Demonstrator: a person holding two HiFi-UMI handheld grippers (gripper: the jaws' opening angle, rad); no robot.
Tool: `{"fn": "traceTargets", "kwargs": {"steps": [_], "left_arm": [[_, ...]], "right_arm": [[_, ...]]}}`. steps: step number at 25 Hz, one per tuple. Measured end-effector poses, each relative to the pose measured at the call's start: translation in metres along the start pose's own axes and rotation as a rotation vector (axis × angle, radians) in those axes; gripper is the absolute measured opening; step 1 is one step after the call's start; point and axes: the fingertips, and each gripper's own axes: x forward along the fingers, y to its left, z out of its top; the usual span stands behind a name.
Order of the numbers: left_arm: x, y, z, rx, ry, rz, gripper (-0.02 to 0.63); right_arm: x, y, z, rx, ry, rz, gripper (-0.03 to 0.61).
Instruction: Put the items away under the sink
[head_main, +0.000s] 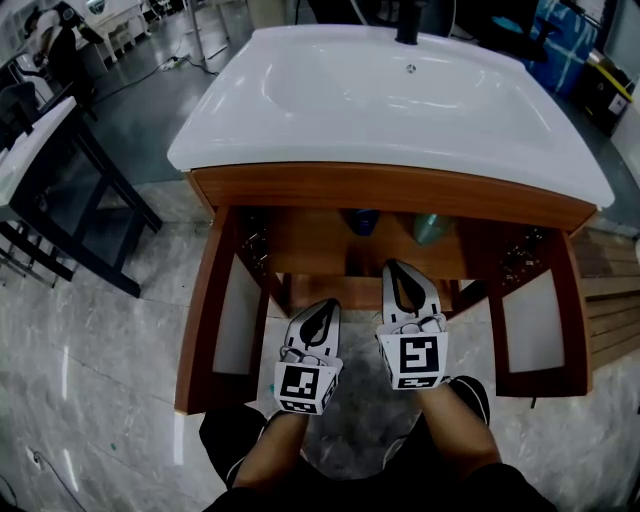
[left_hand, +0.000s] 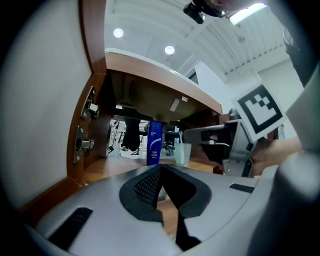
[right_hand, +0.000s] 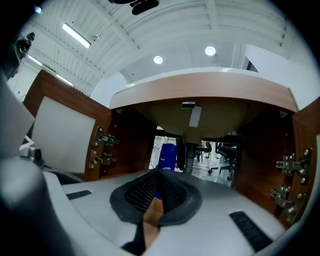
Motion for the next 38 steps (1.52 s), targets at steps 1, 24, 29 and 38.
{"fn": "traceTargets", "kwargs": {"steps": [1,24,29,38], "left_arm": [[0.000,0.000,0.002,-0.010,-0.004,-0.004,0.020],[-0.020,-0.035,0.102,0.017,0.013,-0.033,0.020],[-0.034,-0.051,0.197,-0.007,0.064,-0.028,0.020],[-0.062,-0.091,0.351,0.004,0.167,-0.043,0.020]], "right_arm": [[-0.007,0.002,-0.003,0.005,0.001,0.004,0.020],[-0.078,-0.018,0.056,0.110,0.068,-0.008,0.018],[-0.097,-0.043,0.133,0.116,0.193,-0.001,0.018],[-0.136,-0.083,0.283,0.156,0.223,0.067,0.018]]}}
